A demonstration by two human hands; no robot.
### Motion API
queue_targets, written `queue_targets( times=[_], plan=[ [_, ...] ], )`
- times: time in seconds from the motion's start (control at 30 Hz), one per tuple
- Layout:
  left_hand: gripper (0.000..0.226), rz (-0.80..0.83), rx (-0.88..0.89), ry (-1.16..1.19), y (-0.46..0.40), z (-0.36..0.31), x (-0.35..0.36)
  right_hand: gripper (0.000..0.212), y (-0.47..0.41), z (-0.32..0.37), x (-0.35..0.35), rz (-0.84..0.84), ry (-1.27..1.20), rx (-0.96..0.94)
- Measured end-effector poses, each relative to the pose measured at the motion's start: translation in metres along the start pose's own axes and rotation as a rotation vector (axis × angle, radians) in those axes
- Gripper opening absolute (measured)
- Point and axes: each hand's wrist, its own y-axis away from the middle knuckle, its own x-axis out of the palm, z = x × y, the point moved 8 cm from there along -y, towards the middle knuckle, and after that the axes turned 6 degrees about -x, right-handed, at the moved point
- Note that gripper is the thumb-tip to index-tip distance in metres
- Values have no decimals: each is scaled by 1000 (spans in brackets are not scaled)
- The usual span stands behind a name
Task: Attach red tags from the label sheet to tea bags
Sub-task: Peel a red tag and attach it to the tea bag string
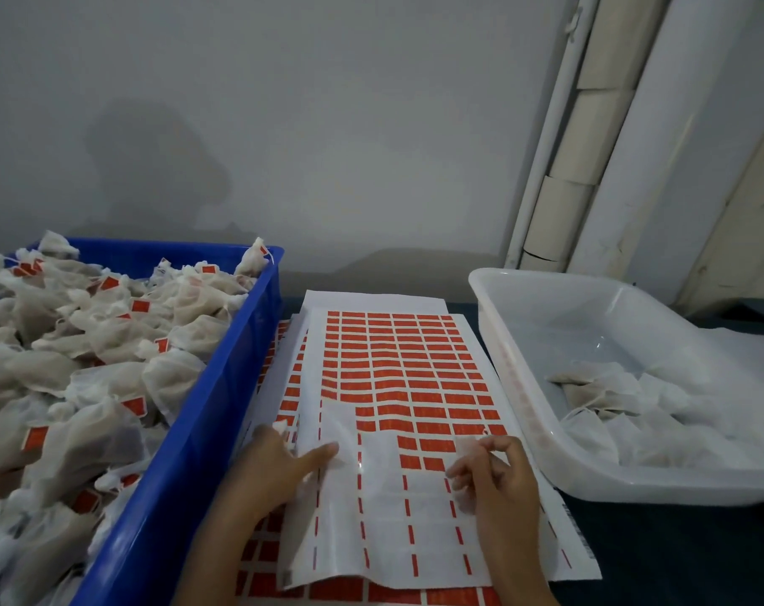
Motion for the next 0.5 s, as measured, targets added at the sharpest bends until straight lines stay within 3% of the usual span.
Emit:
queue_targets(
  times=[0.23,0.37,0.43,0.5],
  plan=[
    [83,-185,-29,-187,6,1,-10,12,-4,-5,10,71,28,1],
    [64,-389,116,-225,24,-27,-15,12,-5,-6,11,77,11,11],
    [61,-287,194,-67,27,-42,3,12,-7,-5,16,129,-15,26],
    [56,-57,192,188,27,-52,31,10,-10,-1,23,186,-66,52]
  ],
)
